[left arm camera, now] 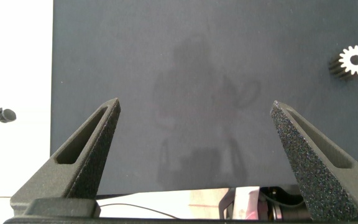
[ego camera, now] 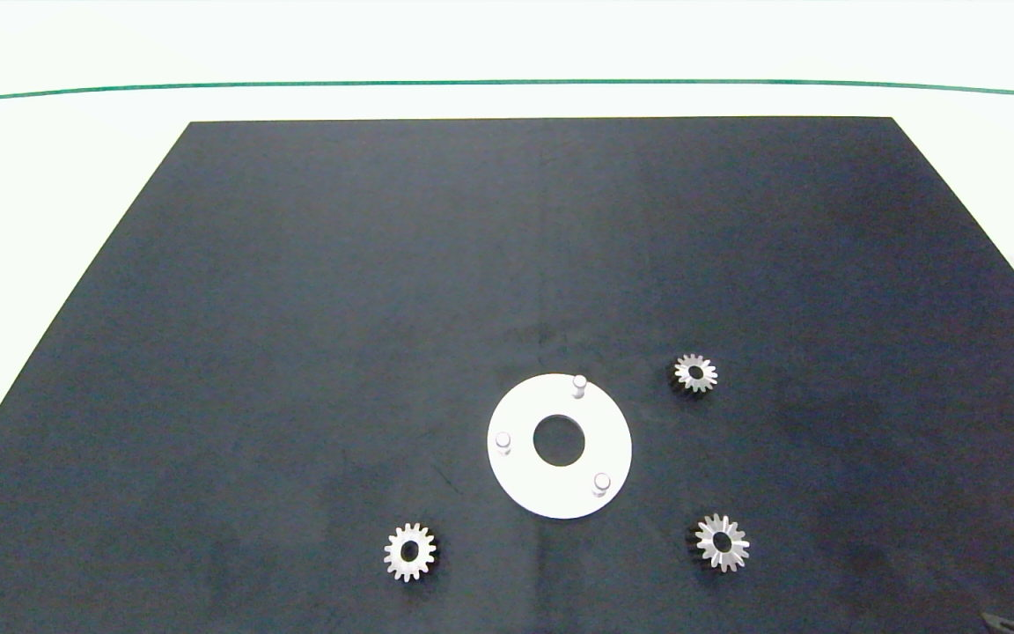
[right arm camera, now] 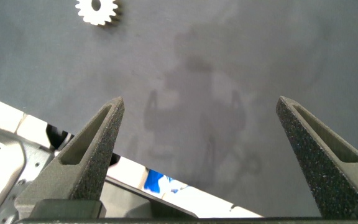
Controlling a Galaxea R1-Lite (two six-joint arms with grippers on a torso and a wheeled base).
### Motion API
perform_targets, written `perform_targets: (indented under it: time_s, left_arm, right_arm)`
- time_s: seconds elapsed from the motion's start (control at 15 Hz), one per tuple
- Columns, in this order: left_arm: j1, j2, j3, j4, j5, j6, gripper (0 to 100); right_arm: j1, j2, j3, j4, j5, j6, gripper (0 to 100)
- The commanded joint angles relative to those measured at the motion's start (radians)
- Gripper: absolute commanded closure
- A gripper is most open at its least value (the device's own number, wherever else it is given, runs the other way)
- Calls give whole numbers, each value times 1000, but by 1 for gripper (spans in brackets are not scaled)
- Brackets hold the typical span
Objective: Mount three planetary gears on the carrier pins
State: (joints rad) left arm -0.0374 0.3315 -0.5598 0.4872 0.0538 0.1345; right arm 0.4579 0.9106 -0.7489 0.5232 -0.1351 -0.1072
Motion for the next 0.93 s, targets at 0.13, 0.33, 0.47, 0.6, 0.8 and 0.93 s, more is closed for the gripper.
perform_targets:
  time_s: [0.13,0.33,0.47,0.6,0.8,0.93]
  left_arm:
    - [-1,14,-2,2,1,1,0]
    - [-1,17,0,2,1,-1,0]
    - [-1,17,0,2,1,-1,0]
    - [-1,17,-5,1,1,-1,0]
    - [1,24,-6,1,1,-3,0]
    - [1,26,-9,1,1,-3,0]
  right_arm:
    - [156,218,-56,4,-32,14,0]
    - [220,300,-99,4,-51,14,0]
    - [248,347,-127,6,-54,15,0]
    - [280,381,-129,8,-84,20,0]
    - [303,406,-122,8,-101,27,0]
    - [305,436,-124,3,-103,29,0]
